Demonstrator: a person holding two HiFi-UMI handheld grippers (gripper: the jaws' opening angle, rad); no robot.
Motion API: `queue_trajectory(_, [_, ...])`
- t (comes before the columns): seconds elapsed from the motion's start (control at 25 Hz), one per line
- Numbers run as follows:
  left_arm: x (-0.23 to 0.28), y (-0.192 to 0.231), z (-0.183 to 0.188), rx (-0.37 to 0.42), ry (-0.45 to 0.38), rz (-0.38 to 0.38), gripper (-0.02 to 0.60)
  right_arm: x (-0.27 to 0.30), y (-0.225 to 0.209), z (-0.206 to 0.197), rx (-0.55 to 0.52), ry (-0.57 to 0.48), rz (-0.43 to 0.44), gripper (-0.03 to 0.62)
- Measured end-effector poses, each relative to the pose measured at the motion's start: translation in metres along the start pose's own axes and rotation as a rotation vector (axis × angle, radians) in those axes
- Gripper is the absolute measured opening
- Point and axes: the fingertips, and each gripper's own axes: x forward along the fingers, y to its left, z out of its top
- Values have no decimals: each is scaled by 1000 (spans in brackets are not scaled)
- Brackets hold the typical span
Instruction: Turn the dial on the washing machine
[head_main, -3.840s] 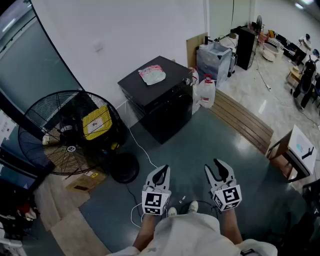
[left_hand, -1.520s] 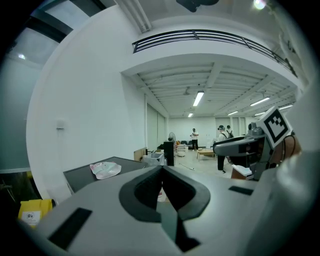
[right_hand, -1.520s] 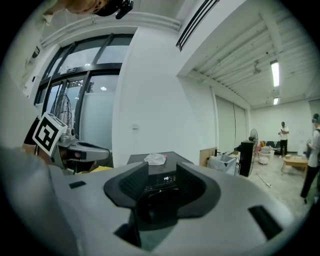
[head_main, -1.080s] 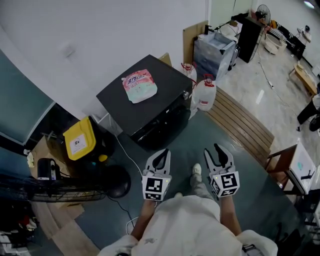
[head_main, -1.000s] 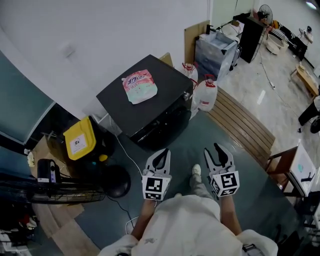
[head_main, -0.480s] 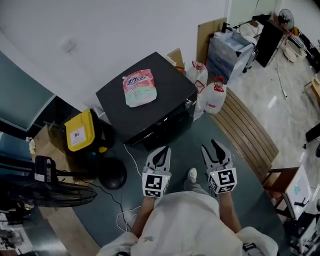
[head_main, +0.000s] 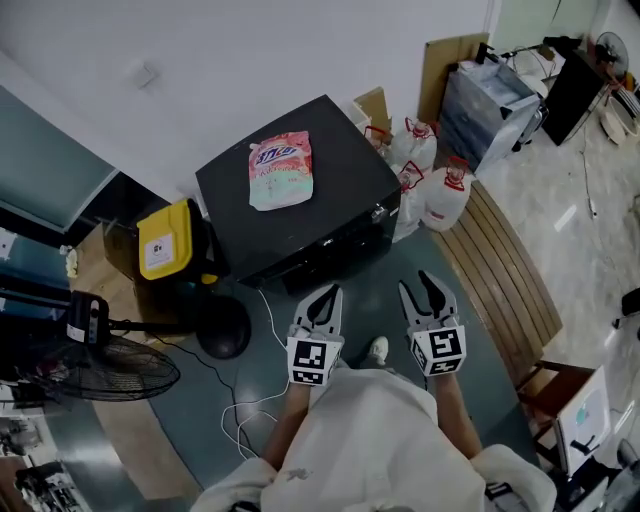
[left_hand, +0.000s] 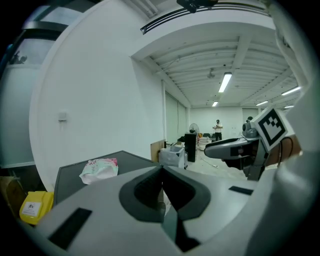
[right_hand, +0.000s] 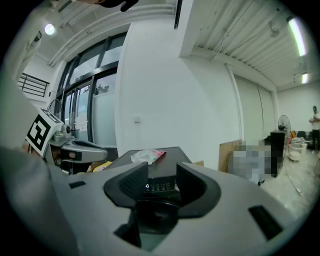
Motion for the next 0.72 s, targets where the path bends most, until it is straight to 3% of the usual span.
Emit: queue_trajectory(0.72, [84,19,-50,-31,108,3,14,101,-26,-46,-46,112,79,209])
